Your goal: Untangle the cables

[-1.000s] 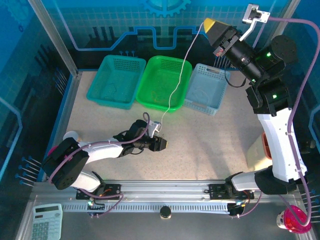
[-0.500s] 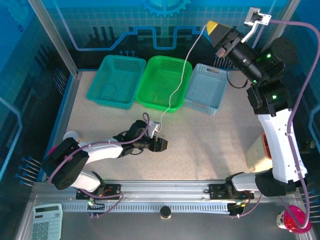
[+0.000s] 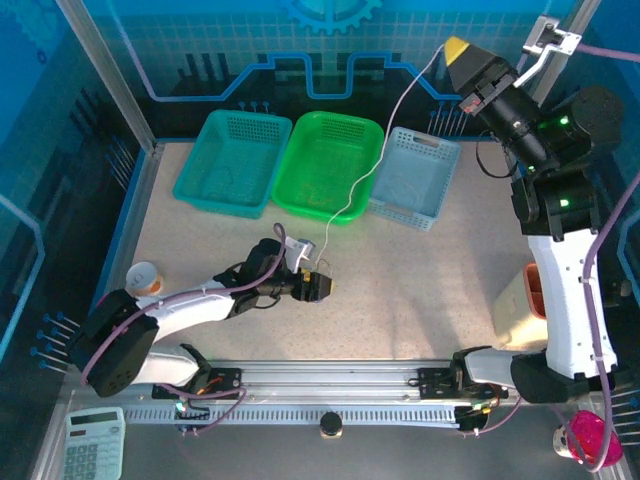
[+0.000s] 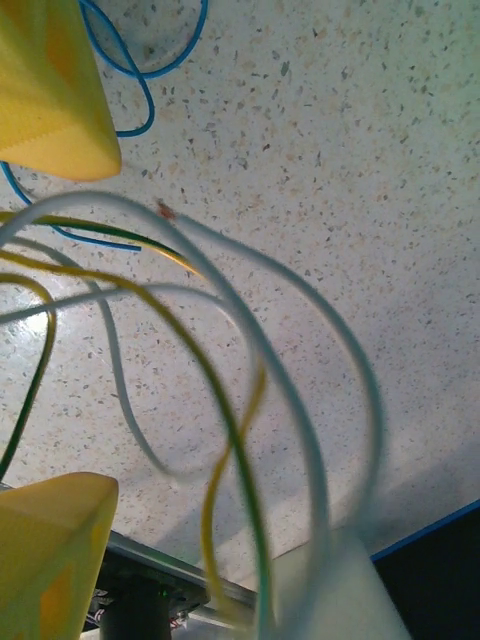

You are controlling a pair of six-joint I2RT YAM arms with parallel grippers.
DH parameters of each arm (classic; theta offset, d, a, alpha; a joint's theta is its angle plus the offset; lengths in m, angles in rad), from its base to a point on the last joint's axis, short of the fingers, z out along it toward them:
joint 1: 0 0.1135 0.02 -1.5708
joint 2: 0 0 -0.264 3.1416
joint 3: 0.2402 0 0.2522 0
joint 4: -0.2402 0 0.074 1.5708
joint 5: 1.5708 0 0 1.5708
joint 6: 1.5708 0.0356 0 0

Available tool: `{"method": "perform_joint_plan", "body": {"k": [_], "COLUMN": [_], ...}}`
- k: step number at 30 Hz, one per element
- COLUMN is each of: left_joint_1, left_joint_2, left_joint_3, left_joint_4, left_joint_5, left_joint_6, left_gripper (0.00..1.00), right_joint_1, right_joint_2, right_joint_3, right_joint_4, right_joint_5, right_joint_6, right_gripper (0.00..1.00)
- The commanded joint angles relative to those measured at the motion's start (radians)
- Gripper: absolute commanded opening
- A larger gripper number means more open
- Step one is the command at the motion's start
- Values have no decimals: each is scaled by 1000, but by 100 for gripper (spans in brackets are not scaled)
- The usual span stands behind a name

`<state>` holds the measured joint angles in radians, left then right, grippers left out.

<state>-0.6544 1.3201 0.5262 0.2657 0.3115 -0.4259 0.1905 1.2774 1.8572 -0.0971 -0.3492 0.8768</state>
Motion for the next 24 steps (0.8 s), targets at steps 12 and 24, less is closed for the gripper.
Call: {"method": "perform_joint_plan", "body": {"k": [12,24], "left_joint_1": [96,105], "left_joint_2": [-216,-271], "left_joint_3": [15,20], "left_joint_4": [-45,-280], "left_joint_5": [56,-352], "left_joint_6": [-83,-31], "left_gripper": [99,99], "right_joint_1": [-8,18], "right_joint_2": [-23,-13], "right_joint_3": [-60,-70], "right_joint_4": [28,52], "right_joint_5": [-33,-60], "right_joint_6": [15,44], "right_gripper": [0,0]}}
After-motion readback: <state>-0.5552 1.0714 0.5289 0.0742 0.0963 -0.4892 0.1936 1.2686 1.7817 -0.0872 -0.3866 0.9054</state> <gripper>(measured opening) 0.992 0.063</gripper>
